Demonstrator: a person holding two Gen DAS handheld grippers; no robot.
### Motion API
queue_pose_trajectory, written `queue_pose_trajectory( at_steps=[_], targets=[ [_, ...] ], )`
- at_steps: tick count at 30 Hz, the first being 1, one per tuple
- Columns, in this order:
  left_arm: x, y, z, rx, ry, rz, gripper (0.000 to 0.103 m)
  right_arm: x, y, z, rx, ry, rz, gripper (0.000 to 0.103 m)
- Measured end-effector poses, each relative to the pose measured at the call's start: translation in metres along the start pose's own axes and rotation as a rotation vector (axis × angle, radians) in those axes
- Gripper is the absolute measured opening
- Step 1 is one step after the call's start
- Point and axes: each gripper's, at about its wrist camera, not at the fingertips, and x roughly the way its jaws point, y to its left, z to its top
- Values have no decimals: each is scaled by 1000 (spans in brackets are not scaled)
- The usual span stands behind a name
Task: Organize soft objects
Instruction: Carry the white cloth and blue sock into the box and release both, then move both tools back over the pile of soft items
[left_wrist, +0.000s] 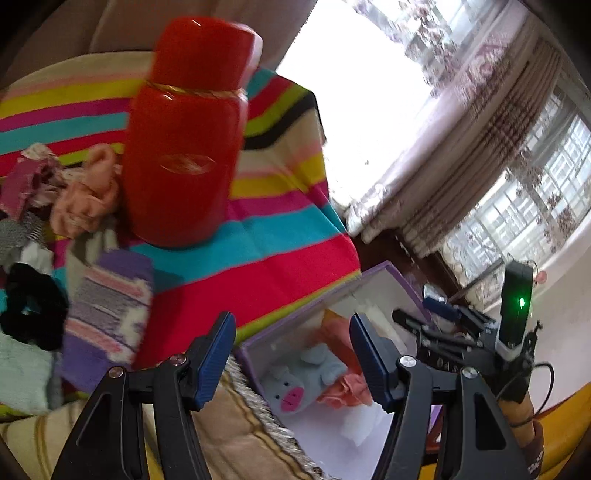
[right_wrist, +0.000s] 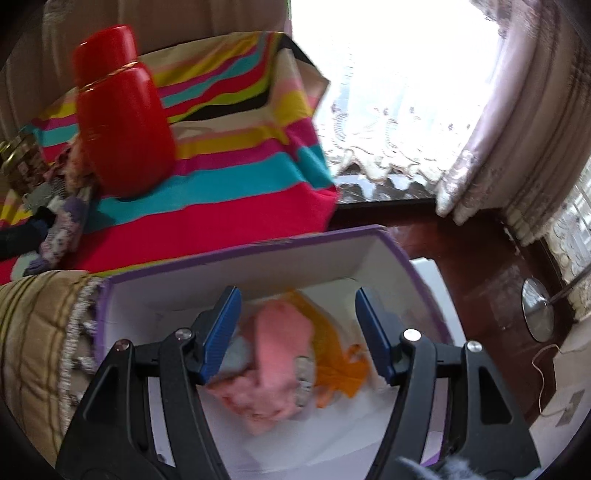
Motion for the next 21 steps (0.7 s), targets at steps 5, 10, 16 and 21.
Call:
queue_pose_trajectory(
  at_steps=[5, 10, 16, 21],
  targets=[
    [-25, 32, 13, -69, -82, 29, 65, -6, 31, 6, -65, -9, 34, 68],
    [-50, 75, 26, -160, -164, 75, 65, -10, 58, 14, -100, -16, 80, 68],
    [-81, 133, 38, -278, -255, 139, 65, -13, 90, 20, -147, -16, 110, 68],
    [-110, 182, 38, -391, -335, 199, 65, -14, 113, 23, -190, -16, 130, 68]
  ],
)
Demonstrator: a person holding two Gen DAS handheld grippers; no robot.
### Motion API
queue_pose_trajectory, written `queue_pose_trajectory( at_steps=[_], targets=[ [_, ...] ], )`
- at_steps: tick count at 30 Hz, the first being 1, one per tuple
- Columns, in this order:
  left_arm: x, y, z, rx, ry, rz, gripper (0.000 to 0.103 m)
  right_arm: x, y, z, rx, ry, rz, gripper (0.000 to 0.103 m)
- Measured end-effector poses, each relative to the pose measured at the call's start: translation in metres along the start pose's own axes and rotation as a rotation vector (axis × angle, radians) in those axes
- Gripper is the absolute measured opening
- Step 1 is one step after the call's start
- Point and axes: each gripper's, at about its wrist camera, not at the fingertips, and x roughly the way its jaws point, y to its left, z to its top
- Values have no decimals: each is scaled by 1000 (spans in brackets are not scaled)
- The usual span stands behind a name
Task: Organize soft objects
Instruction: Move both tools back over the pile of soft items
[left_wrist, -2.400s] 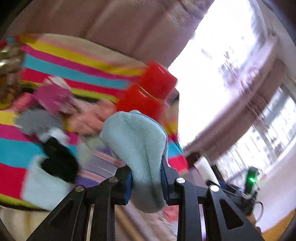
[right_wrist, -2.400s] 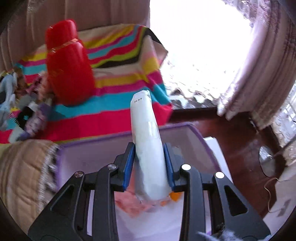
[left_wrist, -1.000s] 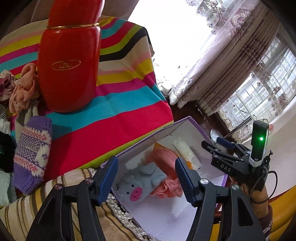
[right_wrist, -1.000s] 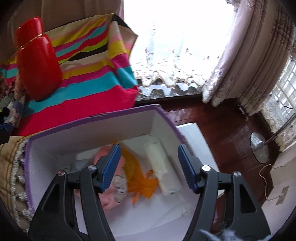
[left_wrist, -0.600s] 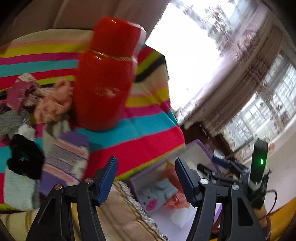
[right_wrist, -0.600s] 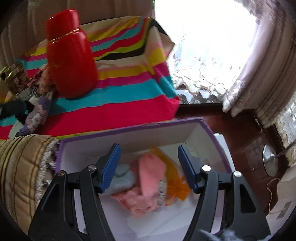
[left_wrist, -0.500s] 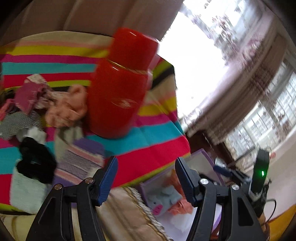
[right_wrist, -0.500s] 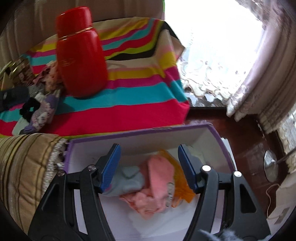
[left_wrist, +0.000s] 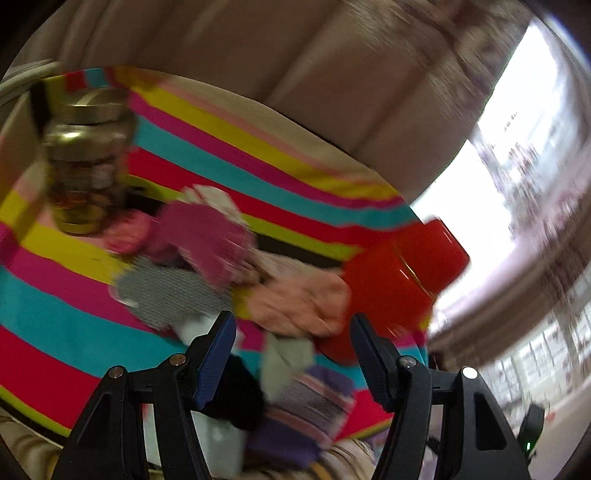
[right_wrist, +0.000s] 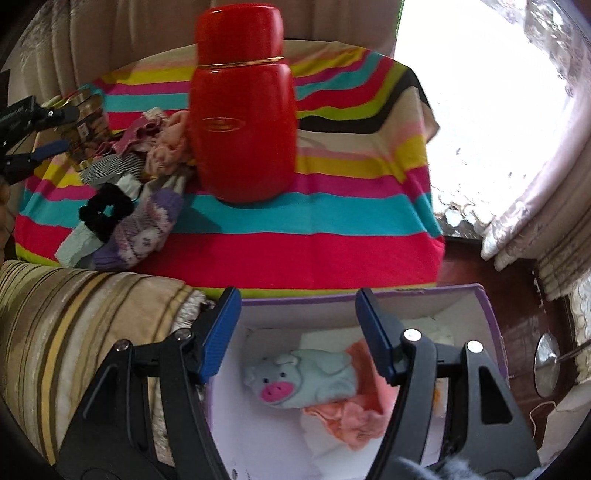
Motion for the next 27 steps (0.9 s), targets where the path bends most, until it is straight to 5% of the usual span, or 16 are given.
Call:
queue_pose_trajectory(
  at_steps=[15, 27],
  targets=[
    [-25, 114, 43, -261, -127, 137, 65, 7, 60, 27, -94, -18, 80, 68],
    [7, 166, 50, -431, -99, 201, 67, 15, 111, 52, -173, -45, 147, 68]
  ],
)
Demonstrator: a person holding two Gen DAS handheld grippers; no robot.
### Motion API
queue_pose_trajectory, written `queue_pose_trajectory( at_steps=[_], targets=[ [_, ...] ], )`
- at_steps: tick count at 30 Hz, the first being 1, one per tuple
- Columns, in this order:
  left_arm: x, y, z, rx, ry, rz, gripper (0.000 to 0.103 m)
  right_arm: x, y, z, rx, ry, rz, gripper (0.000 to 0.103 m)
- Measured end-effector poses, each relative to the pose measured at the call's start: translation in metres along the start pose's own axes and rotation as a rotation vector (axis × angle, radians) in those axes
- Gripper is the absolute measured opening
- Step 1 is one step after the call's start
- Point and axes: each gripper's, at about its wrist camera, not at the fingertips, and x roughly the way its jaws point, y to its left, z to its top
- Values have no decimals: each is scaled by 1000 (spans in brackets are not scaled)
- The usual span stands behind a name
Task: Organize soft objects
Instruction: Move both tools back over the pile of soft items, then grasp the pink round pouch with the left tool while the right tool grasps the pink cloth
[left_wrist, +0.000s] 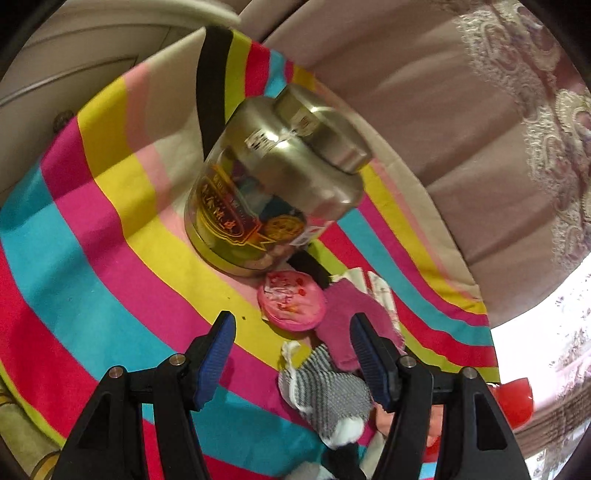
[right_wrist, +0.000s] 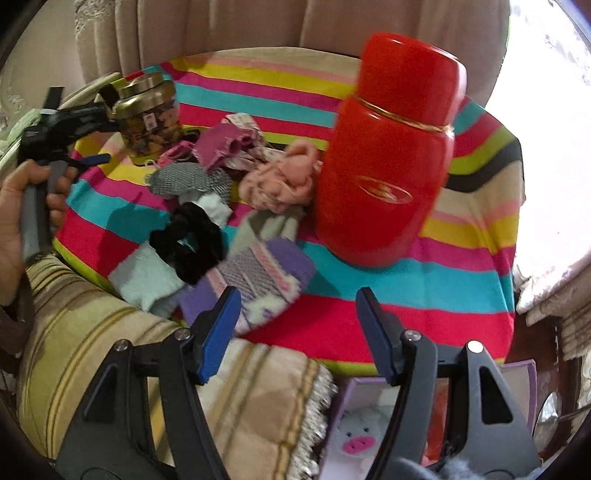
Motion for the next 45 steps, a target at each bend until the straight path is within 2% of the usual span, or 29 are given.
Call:
queue_pose_trajectory(
  at_steps=[6, 16, 18, 21, 24, 31, 34, 39, 45],
  targets=[
    [37, -1, 1, 17, 18, 31, 74, 10, 20, 19, -34, -25, 32, 70],
    [92, -11, -6, 86, 53, 108, 77, 29, 43, 55, -67, -67, 66, 72],
    [100, -14, -7, 105, 59, 122, 82, 33, 47, 62, -76, -74, 70, 73],
    [111, -21, -9, 136, 68, 138, 83, 40, 51, 73, -88, -89, 77, 73],
    [116, -28, -11, 177, 71, 148, 84, 44, 54, 85, -85, -108, 80, 76],
    [133, -47, -18, 308, 62, 236, 84, 66, 57, 102, -80, -103, 85, 78],
    [136, -52, -21, 360, 52, 249, 75, 76, 59, 108, -73, -94, 94, 78],
    [136, -55, -22, 371, 51, 233, 73, 88, 56, 110, -42, -68, 112, 79],
    [115, -35, -18, 304, 62, 192, 73, 101, 58, 117, -22, -40, 112, 79]
  ],
)
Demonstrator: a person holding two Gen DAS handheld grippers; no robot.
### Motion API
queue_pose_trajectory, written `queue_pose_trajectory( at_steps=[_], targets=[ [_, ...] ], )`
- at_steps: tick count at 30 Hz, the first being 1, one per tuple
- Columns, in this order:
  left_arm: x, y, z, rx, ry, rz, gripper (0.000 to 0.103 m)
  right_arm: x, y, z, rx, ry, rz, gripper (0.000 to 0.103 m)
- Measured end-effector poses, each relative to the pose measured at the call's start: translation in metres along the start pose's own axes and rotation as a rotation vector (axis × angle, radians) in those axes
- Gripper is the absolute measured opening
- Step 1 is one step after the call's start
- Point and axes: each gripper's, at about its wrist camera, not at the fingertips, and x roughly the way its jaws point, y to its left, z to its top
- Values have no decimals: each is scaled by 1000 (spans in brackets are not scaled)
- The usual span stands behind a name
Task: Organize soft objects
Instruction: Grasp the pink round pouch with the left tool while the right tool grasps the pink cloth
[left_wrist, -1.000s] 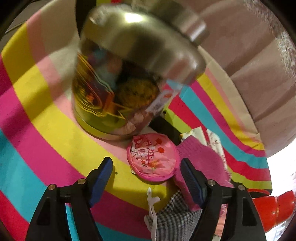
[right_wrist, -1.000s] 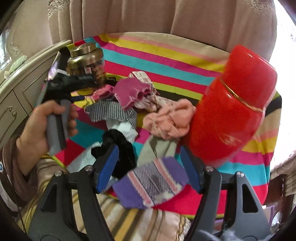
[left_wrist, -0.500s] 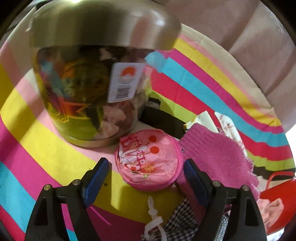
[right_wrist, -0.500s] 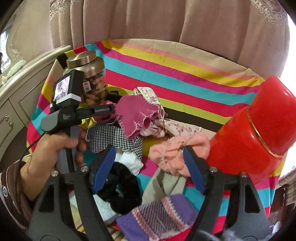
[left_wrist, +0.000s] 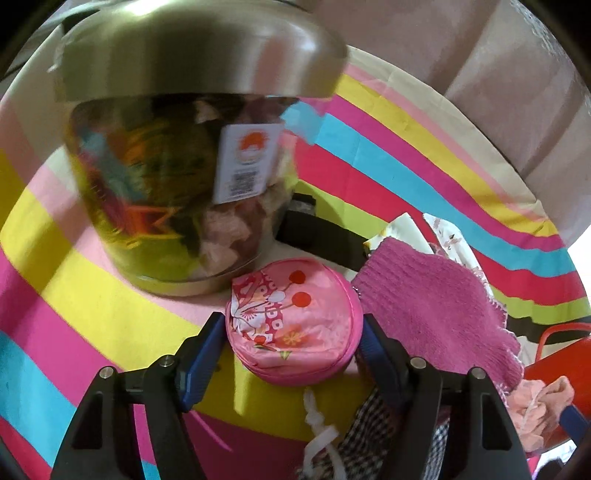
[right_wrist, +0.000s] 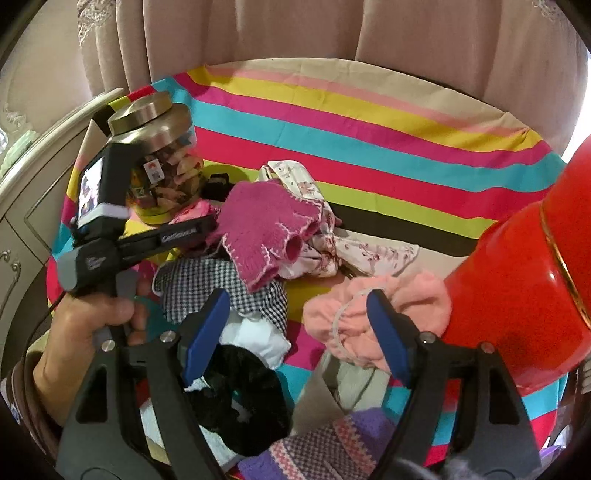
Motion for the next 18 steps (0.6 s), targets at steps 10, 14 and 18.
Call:
queue_pose_trajectory(
  at_steps=[10, 14, 18],
  targets=[
    [-42, 55, -16, -194, -25, -58, 73, 40, 39, 62, -274, -59, 129, 79],
    [-56, 74, -13, -245, -74, -42, 73, 74, 57, 88, -436, -36, 202, 79],
    [-59, 83, -13, -272, -79, -56, 73, 113, 64, 107, -417, 43, 274, 79]
  ],
)
